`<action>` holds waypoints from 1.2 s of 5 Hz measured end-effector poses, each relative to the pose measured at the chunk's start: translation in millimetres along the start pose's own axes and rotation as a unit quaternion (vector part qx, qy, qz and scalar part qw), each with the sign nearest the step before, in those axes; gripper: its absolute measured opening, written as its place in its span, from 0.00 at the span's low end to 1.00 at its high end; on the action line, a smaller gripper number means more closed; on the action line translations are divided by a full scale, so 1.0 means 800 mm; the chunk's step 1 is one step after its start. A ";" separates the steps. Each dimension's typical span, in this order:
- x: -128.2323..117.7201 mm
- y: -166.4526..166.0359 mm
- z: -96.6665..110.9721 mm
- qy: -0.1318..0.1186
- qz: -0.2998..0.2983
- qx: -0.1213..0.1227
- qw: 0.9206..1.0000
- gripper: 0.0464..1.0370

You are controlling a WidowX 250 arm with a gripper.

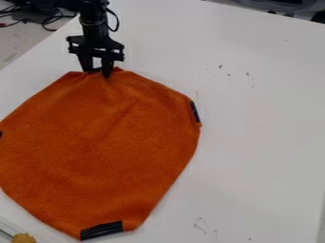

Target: Fold the cloth from the top to the bottom

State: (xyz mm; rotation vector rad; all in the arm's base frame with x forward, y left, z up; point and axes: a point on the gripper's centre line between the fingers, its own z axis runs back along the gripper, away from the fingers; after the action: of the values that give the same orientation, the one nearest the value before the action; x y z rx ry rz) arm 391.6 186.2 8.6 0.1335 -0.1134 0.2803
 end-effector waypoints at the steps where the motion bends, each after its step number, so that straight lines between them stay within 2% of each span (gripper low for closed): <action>1: -0.005 -0.009 0.010 -0.007 -0.003 0.022 1.000 0.43; 2: -0.003 -0.021 0.056 -0.048 -0.002 0.052 0.998 0.37; 3: -0.011 -0.036 0.092 -0.078 0.013 0.068 0.995 0.27; 4: -0.041 -0.058 0.115 -0.091 0.032 0.064 0.993 0.17; 5: -0.093 -0.077 0.114 -0.086 0.067 0.030 0.994 0.12; 6: -0.138 -0.097 0.094 -0.066 0.089 -0.002 0.994 0.09</action>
State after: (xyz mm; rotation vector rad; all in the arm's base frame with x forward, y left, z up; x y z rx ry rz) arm 301.3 72.0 59.8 0.1381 -0.2572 0.4496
